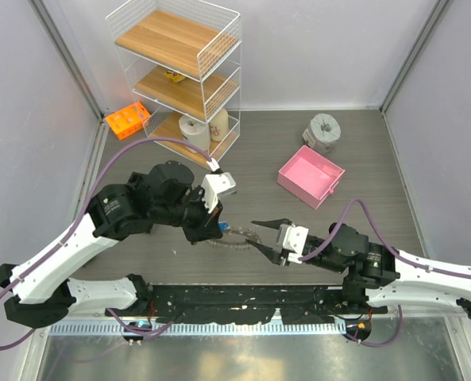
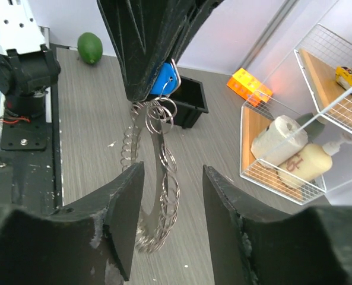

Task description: Remove the keys from the keyring

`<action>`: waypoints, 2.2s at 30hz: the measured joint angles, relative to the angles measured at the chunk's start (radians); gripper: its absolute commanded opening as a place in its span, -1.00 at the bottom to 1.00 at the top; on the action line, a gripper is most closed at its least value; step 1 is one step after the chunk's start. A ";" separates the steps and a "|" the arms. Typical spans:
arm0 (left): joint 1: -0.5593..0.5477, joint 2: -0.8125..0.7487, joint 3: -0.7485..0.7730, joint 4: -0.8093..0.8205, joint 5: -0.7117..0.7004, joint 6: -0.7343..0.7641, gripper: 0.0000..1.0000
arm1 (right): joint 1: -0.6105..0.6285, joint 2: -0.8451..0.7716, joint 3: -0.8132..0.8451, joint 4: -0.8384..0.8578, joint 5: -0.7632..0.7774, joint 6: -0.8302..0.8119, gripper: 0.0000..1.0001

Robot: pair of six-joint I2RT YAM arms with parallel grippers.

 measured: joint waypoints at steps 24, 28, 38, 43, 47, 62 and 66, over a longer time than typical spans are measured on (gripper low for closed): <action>0.000 0.052 0.073 -0.131 0.108 0.039 -1.00 | 0.000 0.172 0.106 0.037 -0.148 -0.026 -0.13; -0.002 0.048 0.074 -0.131 0.113 0.043 -1.00 | 0.000 0.184 0.107 0.036 -0.152 -0.026 -0.12; -0.015 0.026 0.078 -0.134 0.130 0.056 -1.00 | 0.000 0.225 0.134 0.034 -0.190 -0.027 -0.27; -0.020 0.015 0.082 -0.138 0.133 0.057 -1.00 | 0.000 0.233 0.150 0.032 -0.205 -0.027 -0.75; -0.022 0.006 0.082 -0.141 0.129 0.058 -1.00 | 0.000 0.231 0.155 0.030 -0.212 -0.024 -0.90; -0.022 -0.020 0.085 -0.150 0.114 0.058 -1.00 | 0.000 0.191 0.155 0.007 -0.180 -0.003 -0.90; -0.022 -0.024 0.085 -0.152 0.115 0.057 -1.00 | 0.000 0.191 0.155 0.005 -0.162 0.010 -0.90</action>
